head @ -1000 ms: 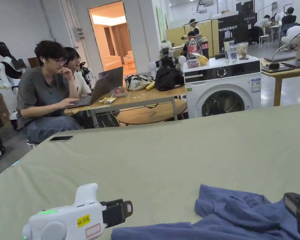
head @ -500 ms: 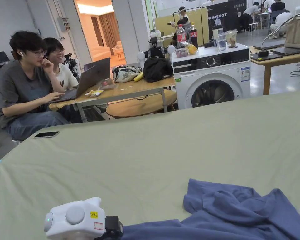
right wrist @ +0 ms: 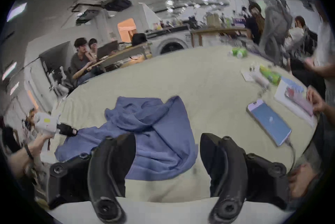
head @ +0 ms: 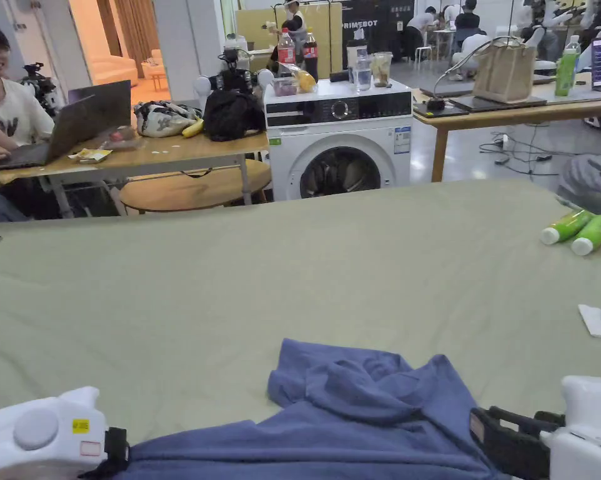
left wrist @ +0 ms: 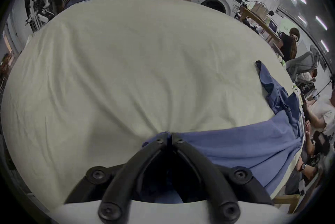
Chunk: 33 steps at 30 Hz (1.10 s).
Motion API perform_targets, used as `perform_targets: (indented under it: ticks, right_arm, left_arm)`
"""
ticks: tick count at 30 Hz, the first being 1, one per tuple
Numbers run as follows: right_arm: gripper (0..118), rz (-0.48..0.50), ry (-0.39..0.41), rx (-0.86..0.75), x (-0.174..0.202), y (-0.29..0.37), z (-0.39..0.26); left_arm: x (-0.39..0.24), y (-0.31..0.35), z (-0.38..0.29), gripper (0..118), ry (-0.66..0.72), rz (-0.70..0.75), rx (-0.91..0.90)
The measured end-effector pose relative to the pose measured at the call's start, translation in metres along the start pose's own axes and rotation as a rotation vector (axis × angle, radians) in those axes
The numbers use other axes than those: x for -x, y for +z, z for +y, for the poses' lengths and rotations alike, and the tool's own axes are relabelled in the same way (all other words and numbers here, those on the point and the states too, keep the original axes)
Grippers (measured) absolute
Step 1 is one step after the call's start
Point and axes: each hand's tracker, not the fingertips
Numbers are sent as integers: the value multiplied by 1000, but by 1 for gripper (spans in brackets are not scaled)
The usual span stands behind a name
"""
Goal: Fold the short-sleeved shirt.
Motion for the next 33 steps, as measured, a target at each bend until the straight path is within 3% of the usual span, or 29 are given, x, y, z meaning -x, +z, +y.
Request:
perform_targets:
  ticks: [2,4,5,6,8,10,13,16,20,27,33]
  right_arm:
    - [72,-32,-100,24,-10,-26,-6]
    - [69,-74,-144,70,-18,-54,-12]
    - [58,-90,-163,106,-23,-66,-15]
    - [33,-112,-178,163,-25,-77,-21]
    - [27,-94,-208,227,-27,-87,-33]
    - [8,-76,-193,153,-25,-77,-37]
    - [6,20,-253,218,-34,-80,-28]
    - [5,7,-180,129,-27,-57,-15]
    - [5,128,-108,-46,-6,-18,15]
    - [5,187,78,-219,42,21,104]
    - [4,186,57,-305,61,33,192]
  left_arm:
    - [-4,2,-3,0,-6,3,-1]
    - [-12,6,-7,0,-29,15,-3]
    - [-14,7,-9,0,-45,21,-5]
    - [-15,8,-10,0,-56,27,-8]
    - [-20,10,-13,0,-64,28,-14]
    - [-20,11,-17,0,-72,26,-25]
    - [-10,8,-14,0,-59,9,-46]
    - [-3,31,-17,0,-83,-72,-210]
    - [-3,113,-22,0,-36,-183,-438]
    - [-15,250,-9,0,-90,-178,-715]
    - [-15,300,26,0,-111,-137,-839]
